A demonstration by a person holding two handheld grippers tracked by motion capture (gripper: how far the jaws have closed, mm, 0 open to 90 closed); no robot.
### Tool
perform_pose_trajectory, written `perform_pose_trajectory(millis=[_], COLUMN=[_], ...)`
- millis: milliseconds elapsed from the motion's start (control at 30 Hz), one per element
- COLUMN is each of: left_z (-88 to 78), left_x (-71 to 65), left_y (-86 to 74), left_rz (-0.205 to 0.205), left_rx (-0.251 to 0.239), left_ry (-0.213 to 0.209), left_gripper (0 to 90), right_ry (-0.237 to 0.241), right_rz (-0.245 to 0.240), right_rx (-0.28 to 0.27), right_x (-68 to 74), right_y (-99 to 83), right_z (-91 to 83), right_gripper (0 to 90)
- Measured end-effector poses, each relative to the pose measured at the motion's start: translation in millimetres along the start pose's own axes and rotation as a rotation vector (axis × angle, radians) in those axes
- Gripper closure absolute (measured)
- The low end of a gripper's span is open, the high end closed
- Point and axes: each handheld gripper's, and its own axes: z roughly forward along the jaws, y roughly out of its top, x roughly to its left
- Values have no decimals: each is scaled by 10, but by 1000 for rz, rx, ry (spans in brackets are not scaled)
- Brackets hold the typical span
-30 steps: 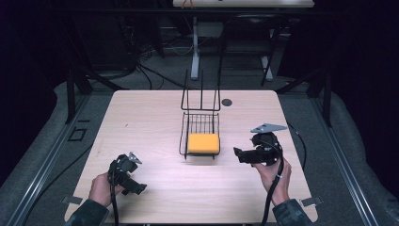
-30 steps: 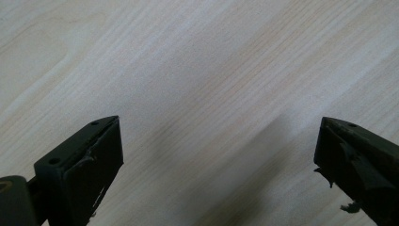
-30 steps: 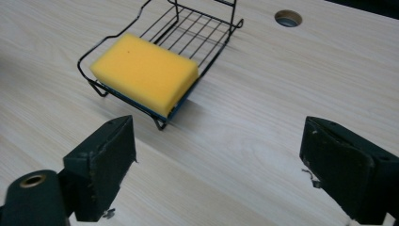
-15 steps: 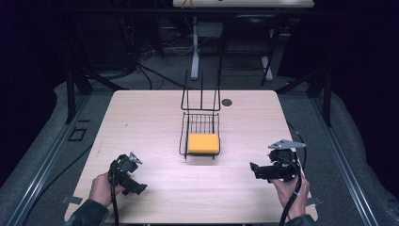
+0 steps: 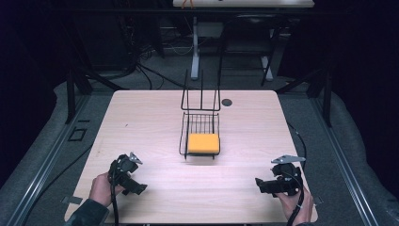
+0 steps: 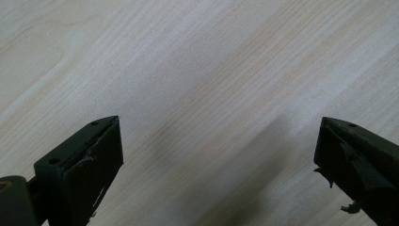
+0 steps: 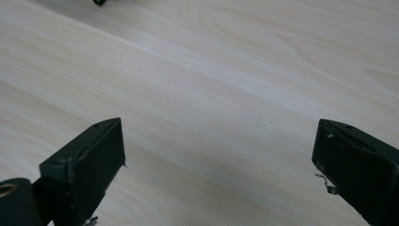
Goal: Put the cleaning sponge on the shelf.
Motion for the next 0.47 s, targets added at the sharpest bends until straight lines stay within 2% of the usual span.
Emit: perform_pose_trajectory(millis=[133, 333, 467], left_z=[3, 5, -2], left_x=[-3, -6, -10], left_y=[2, 11, 19], left_rz=[1, 2, 2], left_rx=[-3, -2, -26], left_ry=[2, -3, -21], left_gripper=[16, 16, 18], right_ry=[8, 20, 28], right_rz=[3, -19, -28], right_rx=[12, 23, 27], right_x=[-18, -17, -10], right_y=[-28, -36, -40], right_z=[41, 76, 98], right_gripper=[26, 18, 17])
